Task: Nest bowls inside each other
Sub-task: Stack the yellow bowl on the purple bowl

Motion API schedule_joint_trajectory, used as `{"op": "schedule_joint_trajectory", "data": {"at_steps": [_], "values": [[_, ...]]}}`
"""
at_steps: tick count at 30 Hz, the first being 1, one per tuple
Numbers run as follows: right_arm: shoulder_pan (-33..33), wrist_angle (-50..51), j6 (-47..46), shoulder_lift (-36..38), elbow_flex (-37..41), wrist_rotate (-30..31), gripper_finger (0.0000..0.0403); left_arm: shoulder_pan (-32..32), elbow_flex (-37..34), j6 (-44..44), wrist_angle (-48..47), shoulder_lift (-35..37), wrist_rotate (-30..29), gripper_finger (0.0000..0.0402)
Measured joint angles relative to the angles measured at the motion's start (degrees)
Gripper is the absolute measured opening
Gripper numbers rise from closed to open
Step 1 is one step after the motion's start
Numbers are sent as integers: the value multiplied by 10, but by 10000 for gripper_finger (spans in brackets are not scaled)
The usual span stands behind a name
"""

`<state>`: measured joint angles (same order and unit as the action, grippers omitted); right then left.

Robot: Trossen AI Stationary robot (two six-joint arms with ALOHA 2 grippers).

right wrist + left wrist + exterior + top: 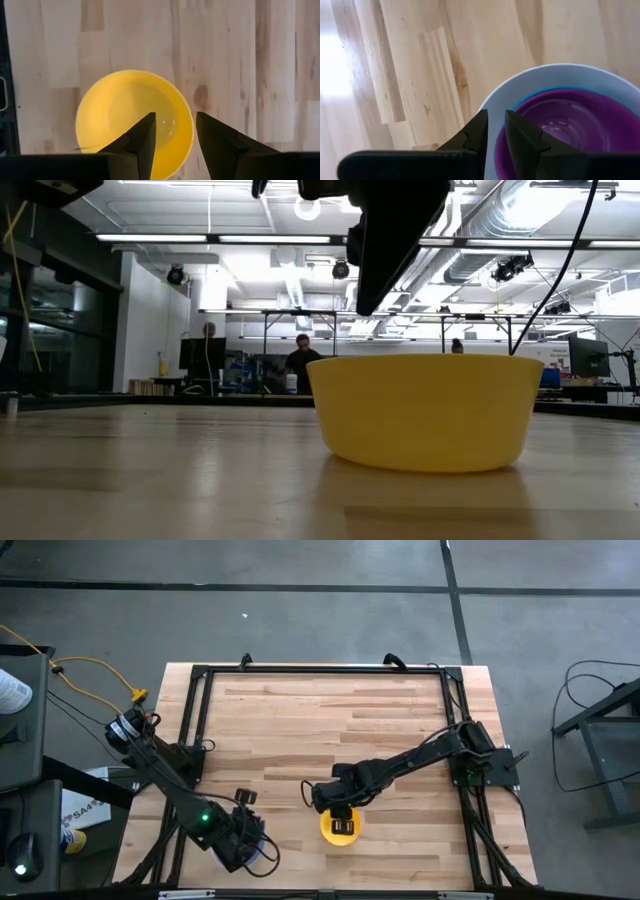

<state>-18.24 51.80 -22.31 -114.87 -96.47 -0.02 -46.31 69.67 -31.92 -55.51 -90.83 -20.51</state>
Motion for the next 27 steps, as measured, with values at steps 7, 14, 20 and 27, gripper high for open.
{"op": "schedule_joint_trajectory", "data": {"at_steps": [7,14,20,27], "values": [[-1,9,-21,0,0,-1,134,40,0,21,1,0,-2,65],[0,4,-22,0,36,-1,134,81,0,57,9,0,-2,65],[0,-25,-25,0,77,-16,134,81,0,74,11,0,5,65],[4,-32,-21,0,86,-15,134,81,0,73,18,0,5,65]]}}
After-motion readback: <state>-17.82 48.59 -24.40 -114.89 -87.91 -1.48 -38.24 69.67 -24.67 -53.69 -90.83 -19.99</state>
